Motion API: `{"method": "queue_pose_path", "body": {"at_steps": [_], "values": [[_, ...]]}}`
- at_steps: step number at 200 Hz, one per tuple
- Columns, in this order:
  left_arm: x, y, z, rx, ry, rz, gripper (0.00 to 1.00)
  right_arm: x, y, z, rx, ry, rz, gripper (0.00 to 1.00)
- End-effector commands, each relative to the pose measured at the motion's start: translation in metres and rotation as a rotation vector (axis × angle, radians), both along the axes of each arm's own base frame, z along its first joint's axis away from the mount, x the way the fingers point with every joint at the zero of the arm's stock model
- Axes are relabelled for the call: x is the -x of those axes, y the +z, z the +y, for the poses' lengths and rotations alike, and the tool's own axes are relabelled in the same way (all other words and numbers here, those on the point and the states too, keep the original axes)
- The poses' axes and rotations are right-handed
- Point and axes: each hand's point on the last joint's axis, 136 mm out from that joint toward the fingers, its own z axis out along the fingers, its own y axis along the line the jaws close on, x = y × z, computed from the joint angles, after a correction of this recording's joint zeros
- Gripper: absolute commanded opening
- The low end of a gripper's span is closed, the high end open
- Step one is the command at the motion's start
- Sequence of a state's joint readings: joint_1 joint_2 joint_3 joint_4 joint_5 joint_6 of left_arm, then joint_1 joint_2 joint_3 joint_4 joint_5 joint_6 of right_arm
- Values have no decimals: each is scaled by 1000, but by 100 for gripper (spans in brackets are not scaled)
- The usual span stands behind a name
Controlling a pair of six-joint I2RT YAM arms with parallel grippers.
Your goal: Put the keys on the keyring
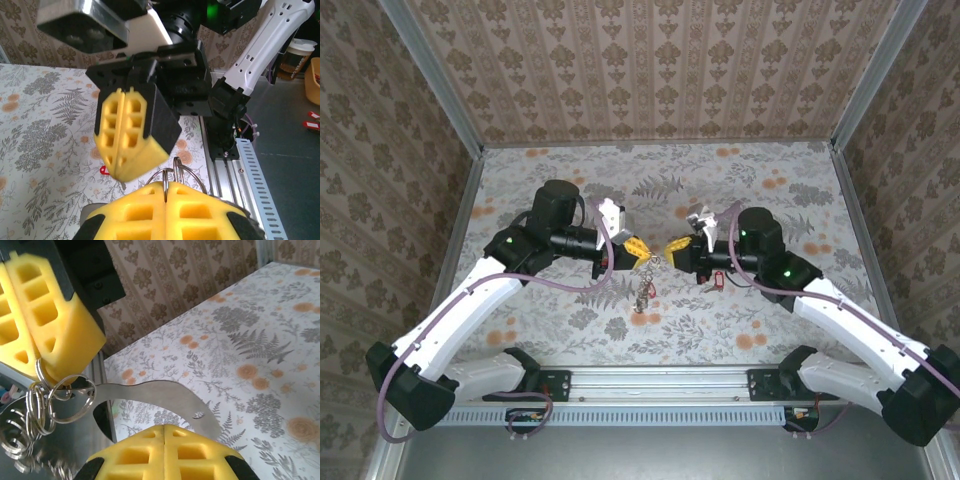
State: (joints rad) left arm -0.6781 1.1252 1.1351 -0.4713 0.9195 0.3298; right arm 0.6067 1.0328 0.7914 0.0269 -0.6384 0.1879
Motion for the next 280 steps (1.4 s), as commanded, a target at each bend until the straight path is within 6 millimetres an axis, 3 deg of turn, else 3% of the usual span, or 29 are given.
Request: {"method": "queue_pose_path", "body": {"at_steps": [1,29,111,161,206,244,280], "values": [[2,23,2,49,-1,-44,0,17,33,17,-60,100,-91,0],[-2,18,-1,43,-2,-36,0,29,41,22,-84,152,-118,0],[-2,10,-3,19,0,-19,0,32,74,20,-189,144,-202,1],[1,15,-2,25,-5,-37,0,21,65,12,-145,51,-188,1],[3,15,2,10,0,-59,0,15,32,-13,19,-79,-168,7],[6,17,0,5,-21,-66,0,29,59,-4,-53,19,-246,10],[14,27,-1,27,-59,-64,0,45,65,12,-87,147,-269,8]]}}
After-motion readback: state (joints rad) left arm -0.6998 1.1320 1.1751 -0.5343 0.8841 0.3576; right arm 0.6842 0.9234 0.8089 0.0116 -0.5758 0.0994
